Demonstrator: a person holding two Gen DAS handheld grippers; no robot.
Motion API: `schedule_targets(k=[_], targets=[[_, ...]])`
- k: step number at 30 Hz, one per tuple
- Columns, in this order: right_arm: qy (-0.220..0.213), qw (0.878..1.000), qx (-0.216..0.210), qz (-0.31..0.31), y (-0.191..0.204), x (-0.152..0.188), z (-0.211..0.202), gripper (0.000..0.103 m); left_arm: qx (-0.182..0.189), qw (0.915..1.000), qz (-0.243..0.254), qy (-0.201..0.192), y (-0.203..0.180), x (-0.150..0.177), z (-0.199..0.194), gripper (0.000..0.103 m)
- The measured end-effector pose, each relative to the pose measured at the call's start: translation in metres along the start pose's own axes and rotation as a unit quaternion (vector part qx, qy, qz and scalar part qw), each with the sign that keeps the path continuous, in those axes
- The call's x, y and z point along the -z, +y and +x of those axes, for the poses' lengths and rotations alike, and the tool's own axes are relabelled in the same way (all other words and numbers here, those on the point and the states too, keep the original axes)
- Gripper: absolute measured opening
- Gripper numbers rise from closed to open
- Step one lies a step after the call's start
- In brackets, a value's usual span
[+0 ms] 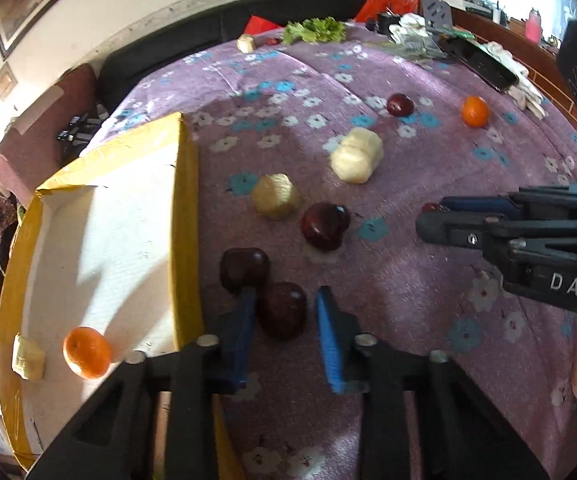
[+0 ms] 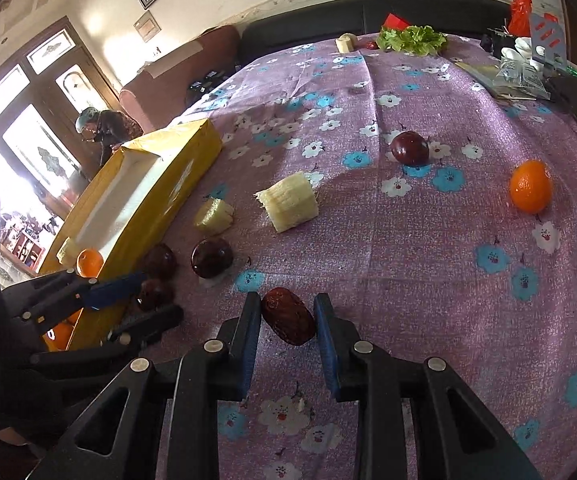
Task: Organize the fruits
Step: 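Grasp a dark red plum with the left tool while the right tool grasps a red date, then carry the plum and date into the tray and open both tools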
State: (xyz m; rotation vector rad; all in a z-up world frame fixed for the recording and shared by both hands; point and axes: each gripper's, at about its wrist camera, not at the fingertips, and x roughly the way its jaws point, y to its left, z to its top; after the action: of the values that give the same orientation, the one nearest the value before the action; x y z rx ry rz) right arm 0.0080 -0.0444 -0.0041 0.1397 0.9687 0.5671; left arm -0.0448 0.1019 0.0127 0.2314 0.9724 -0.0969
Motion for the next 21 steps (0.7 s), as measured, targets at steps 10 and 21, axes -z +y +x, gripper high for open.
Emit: schedule_targets(k=[10, 21], targets=[[-0.014, 1.0, 0.013, -0.019, 0.007, 0.003, -0.001, 0.03, 0.035, 0.9958, -0.075, -0.038, 0.021, 0.011, -0.028, 0.024], [-0.055, 0.996, 0.0, -0.077, 0.063, -0.004, -0.025, 0.03, -0.007, 0.9711, -0.215, -0.103, 0.117, 0.06, -0.097, 0.024]])
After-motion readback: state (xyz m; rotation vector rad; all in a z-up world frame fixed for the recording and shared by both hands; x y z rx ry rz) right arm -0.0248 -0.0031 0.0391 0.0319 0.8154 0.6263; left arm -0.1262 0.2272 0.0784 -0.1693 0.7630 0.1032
